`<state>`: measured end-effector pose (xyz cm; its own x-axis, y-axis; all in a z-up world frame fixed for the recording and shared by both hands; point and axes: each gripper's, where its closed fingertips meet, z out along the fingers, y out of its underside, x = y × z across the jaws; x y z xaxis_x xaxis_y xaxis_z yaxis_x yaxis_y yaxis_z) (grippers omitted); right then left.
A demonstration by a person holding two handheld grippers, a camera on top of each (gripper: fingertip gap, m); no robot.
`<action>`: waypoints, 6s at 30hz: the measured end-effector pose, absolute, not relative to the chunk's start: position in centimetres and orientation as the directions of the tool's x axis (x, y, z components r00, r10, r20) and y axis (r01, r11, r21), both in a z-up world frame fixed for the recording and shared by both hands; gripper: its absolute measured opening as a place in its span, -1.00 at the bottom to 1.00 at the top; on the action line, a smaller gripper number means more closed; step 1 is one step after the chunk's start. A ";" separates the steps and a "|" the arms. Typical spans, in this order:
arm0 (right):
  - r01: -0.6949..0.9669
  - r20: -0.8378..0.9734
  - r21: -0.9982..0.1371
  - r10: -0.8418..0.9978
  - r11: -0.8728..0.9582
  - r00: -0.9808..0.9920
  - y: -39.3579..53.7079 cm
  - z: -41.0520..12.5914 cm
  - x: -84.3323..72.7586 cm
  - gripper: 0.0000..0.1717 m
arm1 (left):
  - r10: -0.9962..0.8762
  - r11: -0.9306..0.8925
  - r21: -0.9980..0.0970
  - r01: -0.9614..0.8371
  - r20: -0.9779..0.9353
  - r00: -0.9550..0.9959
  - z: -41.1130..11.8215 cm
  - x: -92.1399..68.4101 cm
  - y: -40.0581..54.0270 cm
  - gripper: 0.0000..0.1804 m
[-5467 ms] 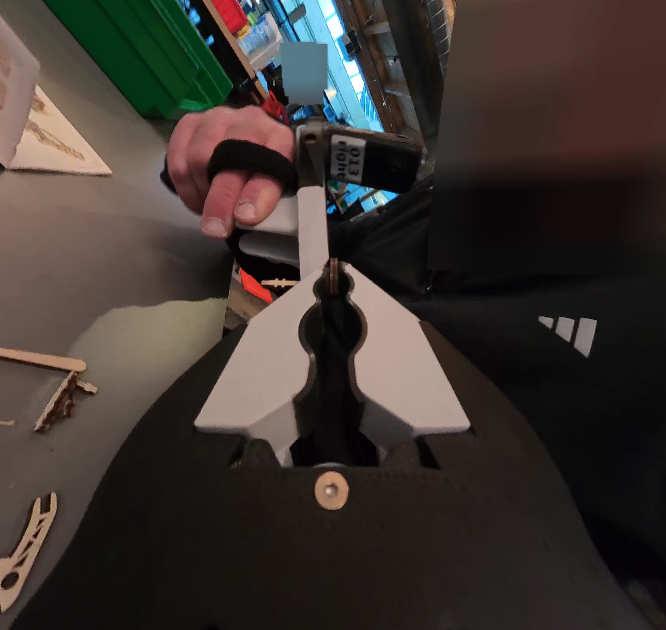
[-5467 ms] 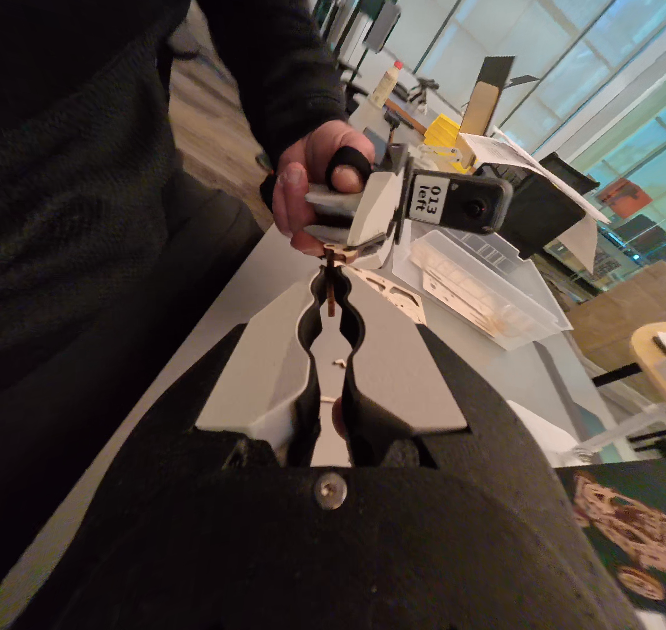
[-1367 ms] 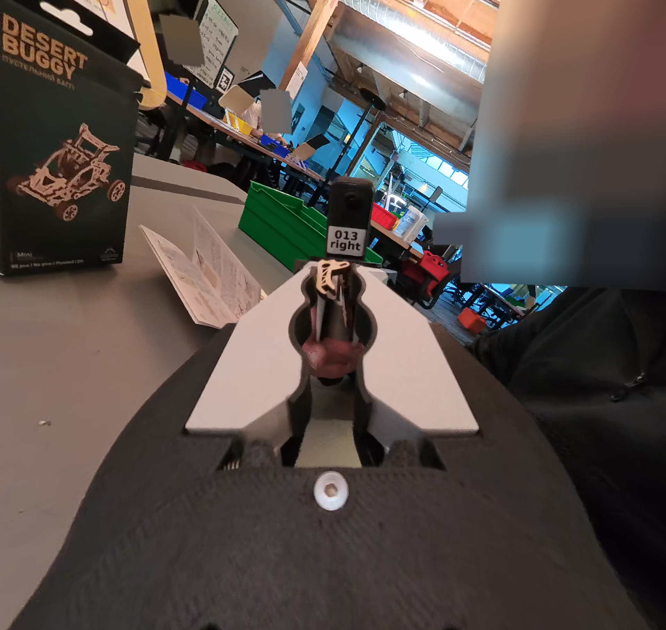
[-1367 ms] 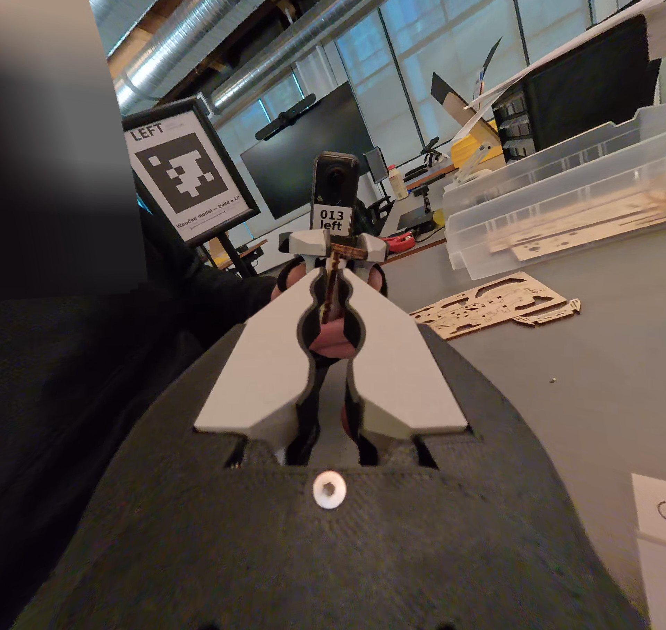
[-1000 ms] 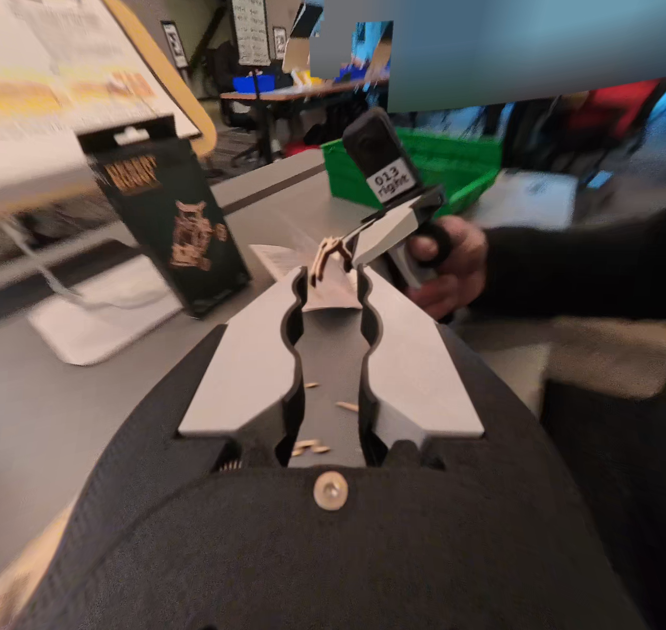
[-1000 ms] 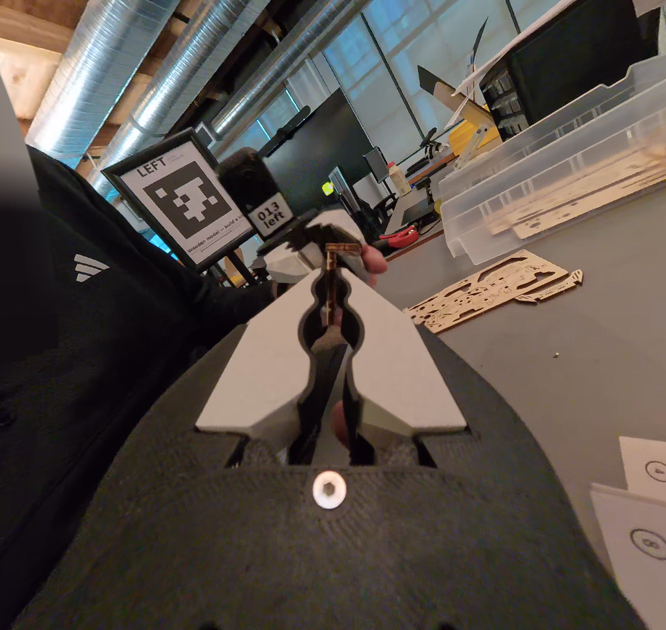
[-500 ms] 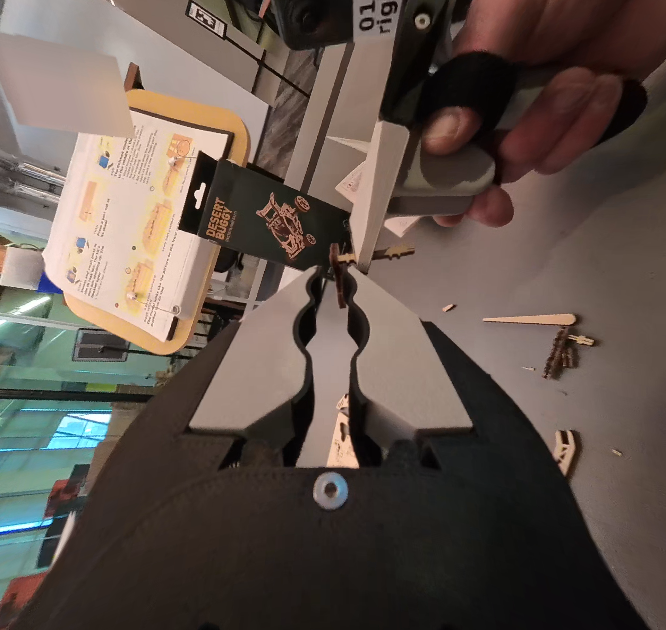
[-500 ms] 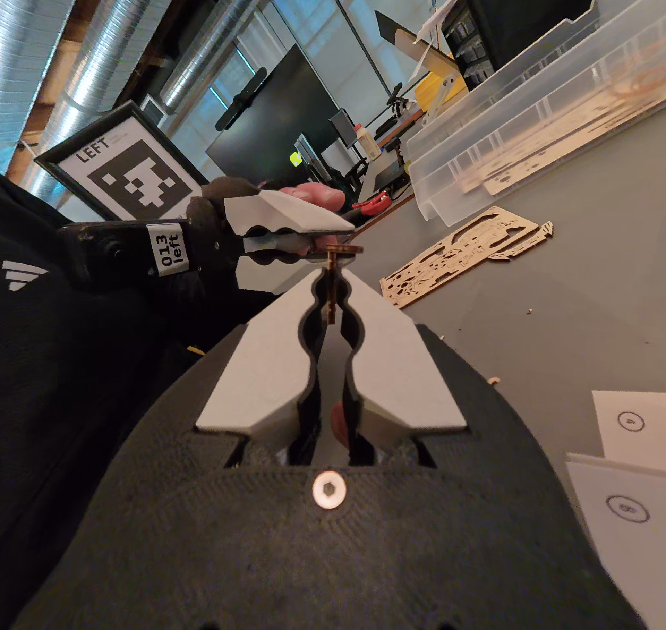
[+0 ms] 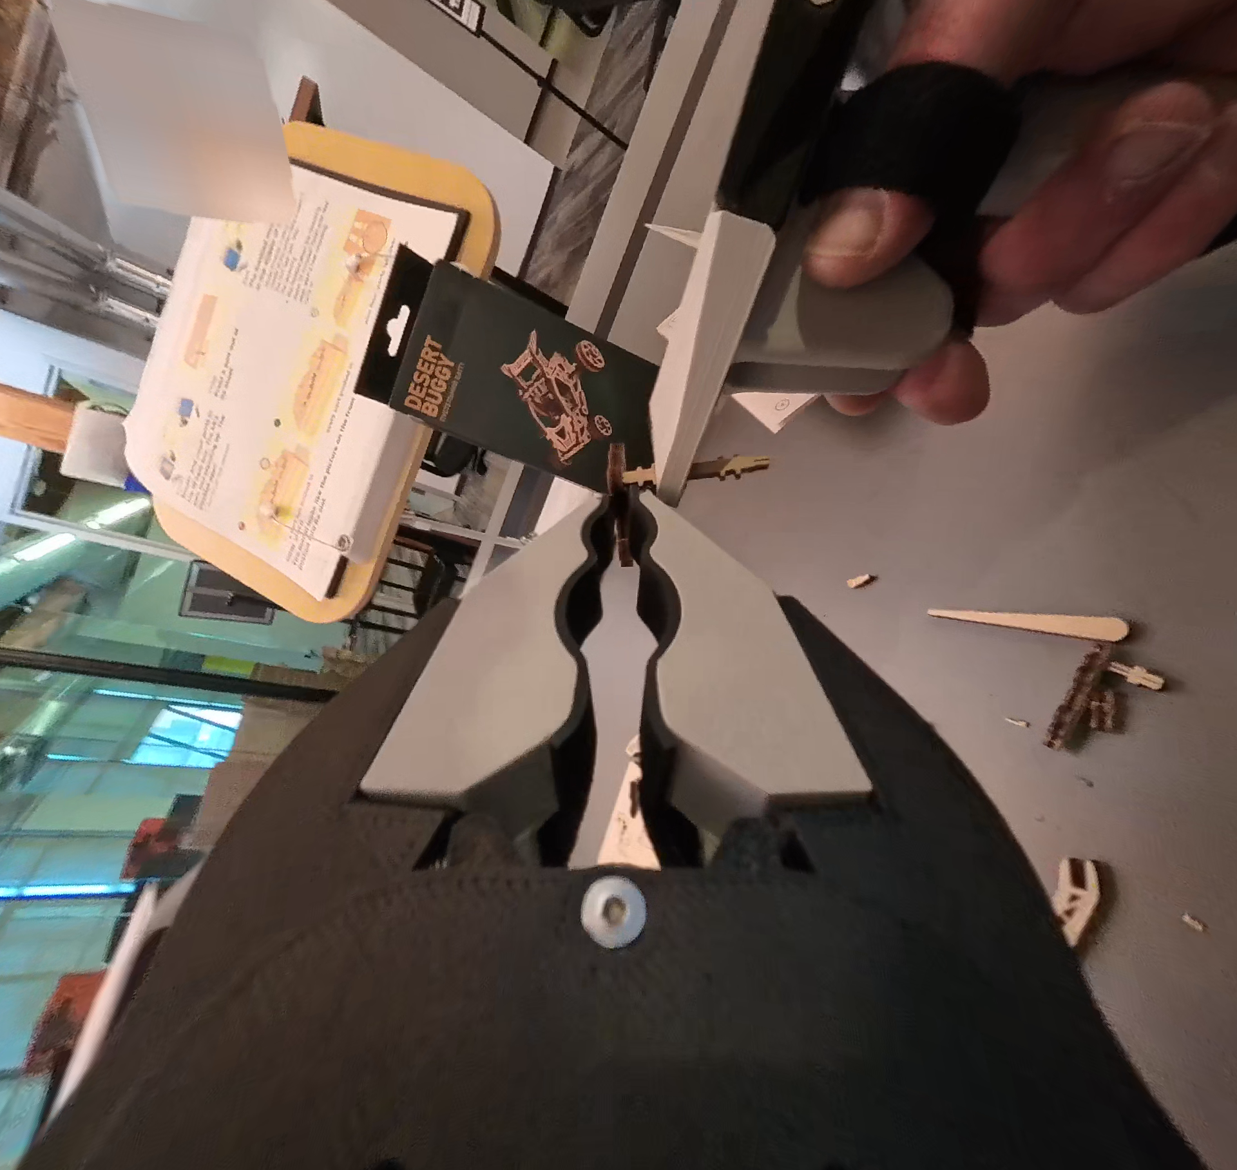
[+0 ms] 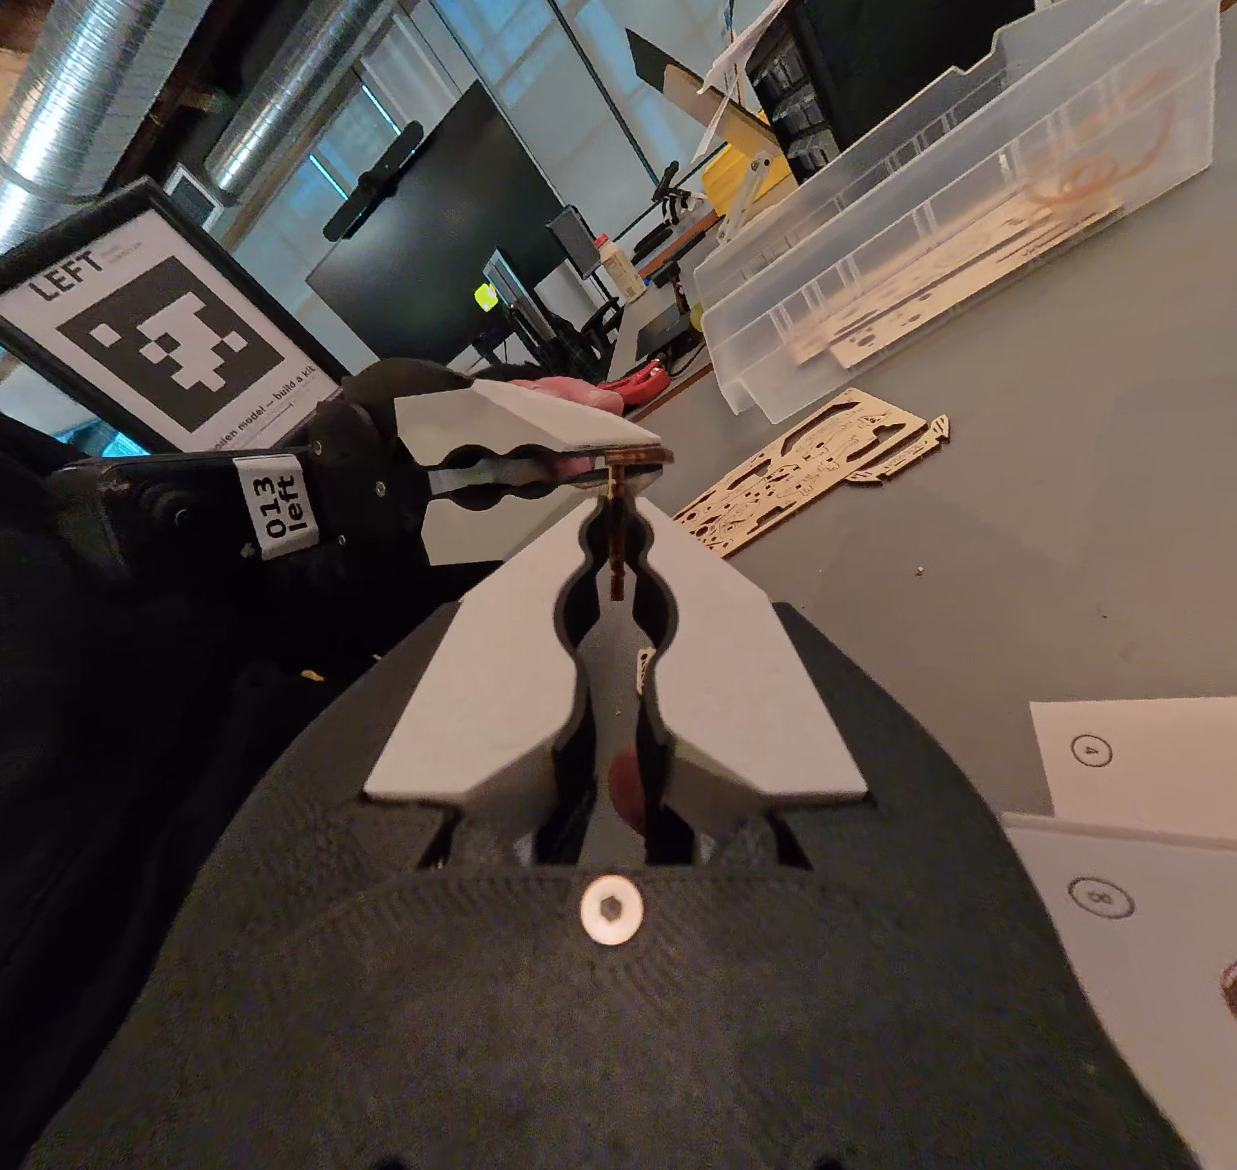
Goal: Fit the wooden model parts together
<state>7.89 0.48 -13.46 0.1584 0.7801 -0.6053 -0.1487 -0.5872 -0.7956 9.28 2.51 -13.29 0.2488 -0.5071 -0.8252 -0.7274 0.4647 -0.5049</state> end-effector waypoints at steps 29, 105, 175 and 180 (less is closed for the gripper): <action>-0.424 -0.702 -0.662 0.709 -0.618 0.064 1.7 -10.6 7.9 -0.78 | -0.661 0.238 -0.818 -0.524 -0.531 0.530 -11.1 8.7 2.9 -0.99; 0.041 -0.146 -0.973 0.749 -0.225 0.646 4.0 -12.3 7.2 -0.98 | -0.771 -0.042 -0.943 -0.331 -0.180 0.610 -12.7 7.2 4.4 -0.99; -0.077 -0.076 -0.996 0.831 -0.041 0.550 2.1 -7.6 6.9 -0.98 | -0.919 0.053 -0.992 -0.112 -0.093 0.382 -6.7 8.1 1.2 -0.83; -0.092 -0.059 -0.996 0.839 -0.010 0.540 1.7 -7.3 6.8 -0.99 | -0.938 -0.048 -0.998 0.028 0.055 0.342 -6.2 7.8 0.9 -0.82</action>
